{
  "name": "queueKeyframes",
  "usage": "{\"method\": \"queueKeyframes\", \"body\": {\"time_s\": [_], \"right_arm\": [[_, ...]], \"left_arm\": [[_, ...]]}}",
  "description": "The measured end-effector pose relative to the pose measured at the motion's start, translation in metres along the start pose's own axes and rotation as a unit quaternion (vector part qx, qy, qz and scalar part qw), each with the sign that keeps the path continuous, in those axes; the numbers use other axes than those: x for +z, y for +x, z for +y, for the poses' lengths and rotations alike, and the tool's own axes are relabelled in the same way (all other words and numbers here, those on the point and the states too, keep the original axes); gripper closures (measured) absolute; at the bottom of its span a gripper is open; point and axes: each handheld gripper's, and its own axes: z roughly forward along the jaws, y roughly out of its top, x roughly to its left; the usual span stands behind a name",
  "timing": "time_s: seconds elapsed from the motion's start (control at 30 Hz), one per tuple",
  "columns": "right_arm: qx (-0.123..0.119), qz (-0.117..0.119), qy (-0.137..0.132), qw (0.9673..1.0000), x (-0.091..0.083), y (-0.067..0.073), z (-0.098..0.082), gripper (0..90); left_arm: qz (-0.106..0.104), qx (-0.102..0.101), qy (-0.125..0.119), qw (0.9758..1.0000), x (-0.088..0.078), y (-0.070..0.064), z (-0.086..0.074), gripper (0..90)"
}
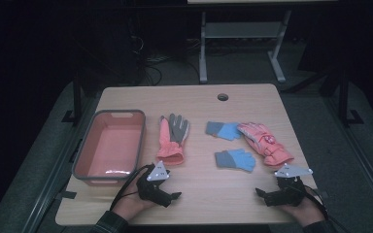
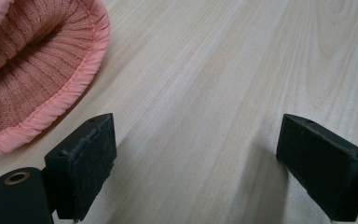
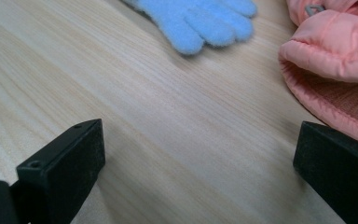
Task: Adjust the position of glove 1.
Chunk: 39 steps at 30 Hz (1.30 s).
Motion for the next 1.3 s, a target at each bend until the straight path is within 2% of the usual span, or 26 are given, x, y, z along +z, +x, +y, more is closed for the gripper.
{"method": "queueKeyframes", "body": {"time_s": [0.17,0.23,0.27,0.33,0.43,0.53,0.6,0.7,0.87,0.93,1.3], "right_arm": [[-0.002,0.002,0.006,1.0,0.0,0.001,0.002,3.3],[-0.006,0.01,0.014,0.9998,-0.003,0.003,0.004,13.2],[-0.012,0.013,0.011,0.9998,-0.004,0.003,0.004,15.6],[-0.008,0.013,0.021,0.9997,-0.006,0.002,0.006,18.0],[-0.006,0.017,0.021,0.9996,-0.008,0.002,0.009,23.7],[-0.012,0.028,0.012,0.9995,-0.012,0.004,0.014,36.4],[-0.002,0.046,0.013,0.9989,-0.015,0.006,0.02,48.4],[-0.007,0.049,0.011,0.9987,-0.016,0.009,0.03,65.0],[-0.009,0.064,-0.002,0.9979,-0.014,0.01,0.044,85.1],[-0.01,0.069,-0.008,0.9976,-0.011,0.01,0.05,88.8],[-0.032,0.088,-0.017,0.9955,0.008,0.015,0.077,89.4]], "left_arm": [[-0.001,-0.003,-0.004,1.0,0.001,0.0,0.0,11.2],[-0.001,-0.004,-0.005,1.0,0.001,0.0,0.0,11.2],[-0.001,-0.003,-0.004,1.0,0.0,0.0,0.0,11.2],[-0.001,-0.004,-0.005,1.0,0.001,0.0,0.0,11.2],[-0.002,-0.005,-0.005,1.0,0.0,-0.001,0.0,11.2],[-0.002,-0.003,-0.005,1.0,0.0,0.0,-0.001,11.2],[-0.001,0.002,-0.005,1.0,0.0,0.0,-0.001,11.2],[-0.001,0.002,-0.005,1.0,0.0,0.0,-0.001,11.2],[-0.001,0.004,-0.003,1.0,0.0,0.0,-0.001,11.2],[-0.001,0.004,-0.003,1.0,-0.001,0.0,-0.001,11.3],[-0.002,0.002,0.0,1.0,-0.001,0.0,0.0,11.3]]}}
